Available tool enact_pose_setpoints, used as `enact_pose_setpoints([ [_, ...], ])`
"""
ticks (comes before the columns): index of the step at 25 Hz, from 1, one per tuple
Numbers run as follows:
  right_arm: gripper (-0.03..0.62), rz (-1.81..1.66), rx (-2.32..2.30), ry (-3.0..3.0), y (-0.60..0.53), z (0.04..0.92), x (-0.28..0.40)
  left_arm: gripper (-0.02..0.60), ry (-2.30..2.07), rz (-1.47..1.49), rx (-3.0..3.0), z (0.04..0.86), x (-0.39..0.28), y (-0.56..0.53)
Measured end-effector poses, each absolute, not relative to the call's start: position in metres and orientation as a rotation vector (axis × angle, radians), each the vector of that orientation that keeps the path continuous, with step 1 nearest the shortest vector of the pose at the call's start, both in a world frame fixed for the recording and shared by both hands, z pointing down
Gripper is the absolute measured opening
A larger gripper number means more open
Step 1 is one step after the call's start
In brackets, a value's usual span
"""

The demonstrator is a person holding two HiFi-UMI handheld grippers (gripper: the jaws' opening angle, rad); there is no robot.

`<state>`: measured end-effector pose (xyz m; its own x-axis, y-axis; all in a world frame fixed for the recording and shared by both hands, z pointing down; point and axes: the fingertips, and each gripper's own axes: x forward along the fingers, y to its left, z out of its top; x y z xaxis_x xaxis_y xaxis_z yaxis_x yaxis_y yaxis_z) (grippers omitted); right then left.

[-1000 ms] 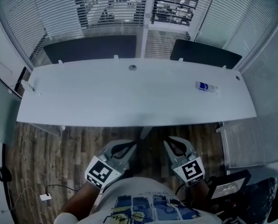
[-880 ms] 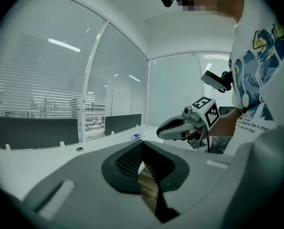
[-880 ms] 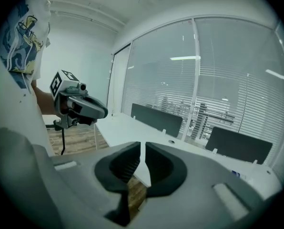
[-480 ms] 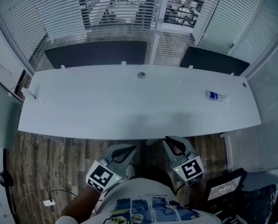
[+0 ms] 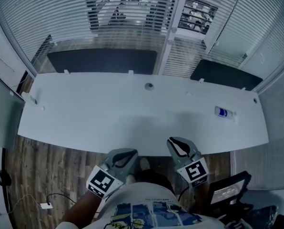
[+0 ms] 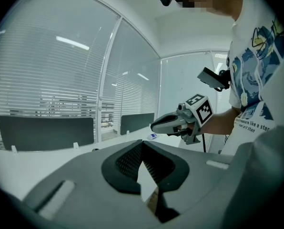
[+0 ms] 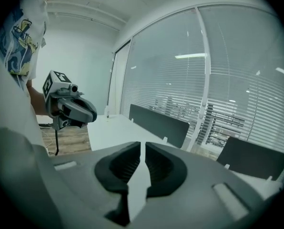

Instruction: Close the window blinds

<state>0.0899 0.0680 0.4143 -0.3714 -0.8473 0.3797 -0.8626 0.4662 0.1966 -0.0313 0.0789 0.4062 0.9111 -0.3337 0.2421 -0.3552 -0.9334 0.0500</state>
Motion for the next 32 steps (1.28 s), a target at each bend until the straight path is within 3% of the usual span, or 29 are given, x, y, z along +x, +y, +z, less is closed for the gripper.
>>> enact_pose_setpoints([
  [20, 0.020, -0.037, 1.517, -2.199, -0.146, 0.415, 0.228, 0.006, -0.687, 0.331, 2.924, 0.400, 0.036, -0.035],
  [32, 0.031, -0.135, 1.695, -2.117, -0.270, 0.374, 0.253, 0.006, -0.820, 0.351, 2.867, 0.384, -0.017, -0.045],
])
